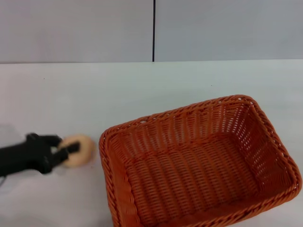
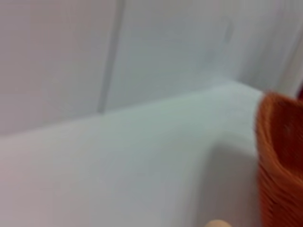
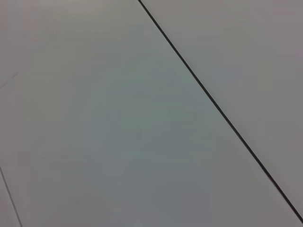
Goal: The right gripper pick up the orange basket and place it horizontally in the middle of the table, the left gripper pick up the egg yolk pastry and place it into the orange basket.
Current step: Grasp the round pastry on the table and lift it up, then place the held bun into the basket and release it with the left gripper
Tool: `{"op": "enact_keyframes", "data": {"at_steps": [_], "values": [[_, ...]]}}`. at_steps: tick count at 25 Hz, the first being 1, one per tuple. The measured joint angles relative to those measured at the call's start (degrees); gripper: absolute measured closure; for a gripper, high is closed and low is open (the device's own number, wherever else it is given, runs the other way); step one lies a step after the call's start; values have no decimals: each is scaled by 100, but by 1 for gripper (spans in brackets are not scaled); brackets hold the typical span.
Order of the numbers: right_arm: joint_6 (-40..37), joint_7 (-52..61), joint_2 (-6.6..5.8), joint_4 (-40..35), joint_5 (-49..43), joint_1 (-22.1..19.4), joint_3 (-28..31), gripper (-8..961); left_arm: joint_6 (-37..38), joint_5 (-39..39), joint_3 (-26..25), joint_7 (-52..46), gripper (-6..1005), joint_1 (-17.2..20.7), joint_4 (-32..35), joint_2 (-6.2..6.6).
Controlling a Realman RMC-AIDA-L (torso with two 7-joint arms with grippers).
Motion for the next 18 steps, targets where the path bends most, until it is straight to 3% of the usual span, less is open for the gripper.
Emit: {"op": "enact_keyframes", "data": {"at_steps": [2, 3, 6, 9, 13, 15, 18], "values": [[-2, 0, 0, 2, 0, 8, 0, 373, -86, -2, -476, 13, 794, -12, -5, 19], [-2, 0, 0, 2, 0, 8, 0, 373, -86, -2, -476, 13, 799, -12, -5, 19], [-8, 0, 0, 29, 0, 25, 0, 373, -147, -136, -1392, -6, 814, -62, -14, 31], [-11, 0, 0, 62, 0, 28, 0, 373, -210, -495, -1719, -101, 832, -94, -6, -4], [-13, 0, 0, 72, -8, 37, 0, 372, -356, -804, -1728, -202, 865, -117, -4, -32], [-12, 0, 0, 77, -16, 46, 0, 372, -1123, -1054, -1656, -257, 879, -320, 43, -67], [-13, 0, 0, 105, -18, 49, -1, 372, -1123, -1054, -1656, -257, 899, -320, 43, -67]]}}
